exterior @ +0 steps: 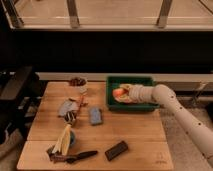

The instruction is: Place apple in tray

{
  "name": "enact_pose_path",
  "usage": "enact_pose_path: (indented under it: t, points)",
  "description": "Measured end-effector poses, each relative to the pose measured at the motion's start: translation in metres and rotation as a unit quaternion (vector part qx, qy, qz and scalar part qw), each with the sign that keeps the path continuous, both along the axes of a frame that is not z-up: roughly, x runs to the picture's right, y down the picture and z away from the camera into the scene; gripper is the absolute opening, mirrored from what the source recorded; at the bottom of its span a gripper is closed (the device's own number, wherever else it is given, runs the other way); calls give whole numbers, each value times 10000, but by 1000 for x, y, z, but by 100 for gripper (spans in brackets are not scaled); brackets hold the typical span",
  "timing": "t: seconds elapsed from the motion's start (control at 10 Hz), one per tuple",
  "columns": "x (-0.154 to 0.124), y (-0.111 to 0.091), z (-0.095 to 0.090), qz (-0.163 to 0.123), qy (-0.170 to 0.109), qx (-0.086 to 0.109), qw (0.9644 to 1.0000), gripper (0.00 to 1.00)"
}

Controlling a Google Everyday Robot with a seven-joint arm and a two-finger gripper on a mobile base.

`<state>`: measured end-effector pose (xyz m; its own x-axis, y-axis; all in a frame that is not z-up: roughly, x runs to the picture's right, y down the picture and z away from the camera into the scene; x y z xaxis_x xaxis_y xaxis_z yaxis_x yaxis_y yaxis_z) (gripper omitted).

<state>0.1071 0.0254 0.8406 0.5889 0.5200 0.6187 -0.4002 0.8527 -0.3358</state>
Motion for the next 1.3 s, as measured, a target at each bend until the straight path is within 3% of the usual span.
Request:
enact_pose_path:
  t: [0.3,0.5,1.1,1.3]
  points:
    - [-5,3,14,38,-19,-92,9999,75]
    - [-5,3,15,59,-14,-86,9999,75]
    - [12,-6,-33,44,142,63,9999,75]
    - [11,-7,-33,34,136,66,9999,75]
